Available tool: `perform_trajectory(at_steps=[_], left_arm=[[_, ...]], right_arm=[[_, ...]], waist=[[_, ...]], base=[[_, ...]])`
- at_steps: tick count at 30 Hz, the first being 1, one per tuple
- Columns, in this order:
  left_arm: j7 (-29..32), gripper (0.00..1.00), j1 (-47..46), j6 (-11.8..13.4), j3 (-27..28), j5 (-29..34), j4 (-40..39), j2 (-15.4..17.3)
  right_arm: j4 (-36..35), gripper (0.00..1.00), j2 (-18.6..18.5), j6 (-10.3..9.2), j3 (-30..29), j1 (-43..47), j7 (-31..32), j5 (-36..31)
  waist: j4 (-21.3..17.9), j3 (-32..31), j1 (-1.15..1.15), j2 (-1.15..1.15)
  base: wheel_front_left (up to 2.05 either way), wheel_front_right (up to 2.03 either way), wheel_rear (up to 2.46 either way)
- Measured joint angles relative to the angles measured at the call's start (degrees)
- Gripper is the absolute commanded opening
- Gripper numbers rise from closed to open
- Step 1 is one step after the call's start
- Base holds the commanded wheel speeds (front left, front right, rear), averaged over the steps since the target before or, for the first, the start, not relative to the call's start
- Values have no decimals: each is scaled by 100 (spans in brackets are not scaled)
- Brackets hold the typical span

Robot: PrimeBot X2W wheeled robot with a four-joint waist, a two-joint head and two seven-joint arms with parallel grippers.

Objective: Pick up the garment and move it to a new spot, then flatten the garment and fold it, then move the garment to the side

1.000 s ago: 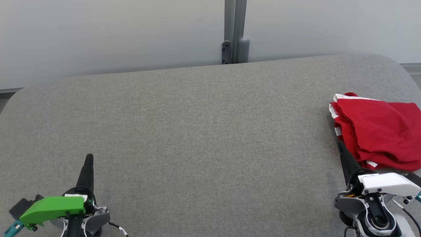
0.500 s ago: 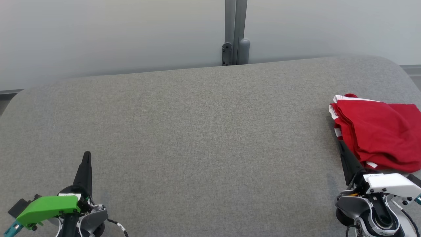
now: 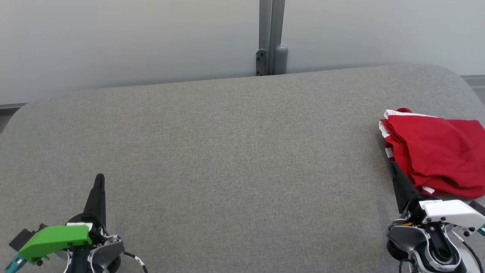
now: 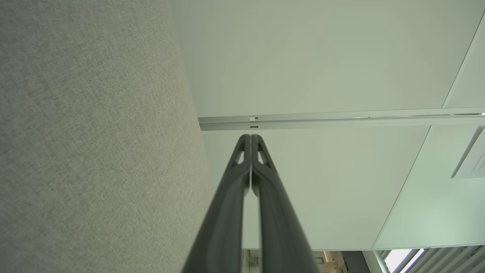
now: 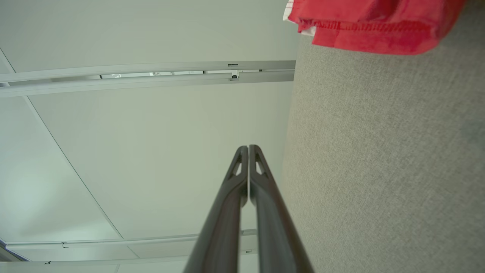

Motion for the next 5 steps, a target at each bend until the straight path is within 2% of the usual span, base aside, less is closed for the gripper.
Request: perform_trajectory(at_steps=[5], left_arm=[[0, 0, 0, 0, 0, 0, 0, 0]], right_arm=[[0, 0, 0, 0, 0, 0, 0, 0]], waist=[[0, 0, 0, 0]], base=[[0, 0, 0]])
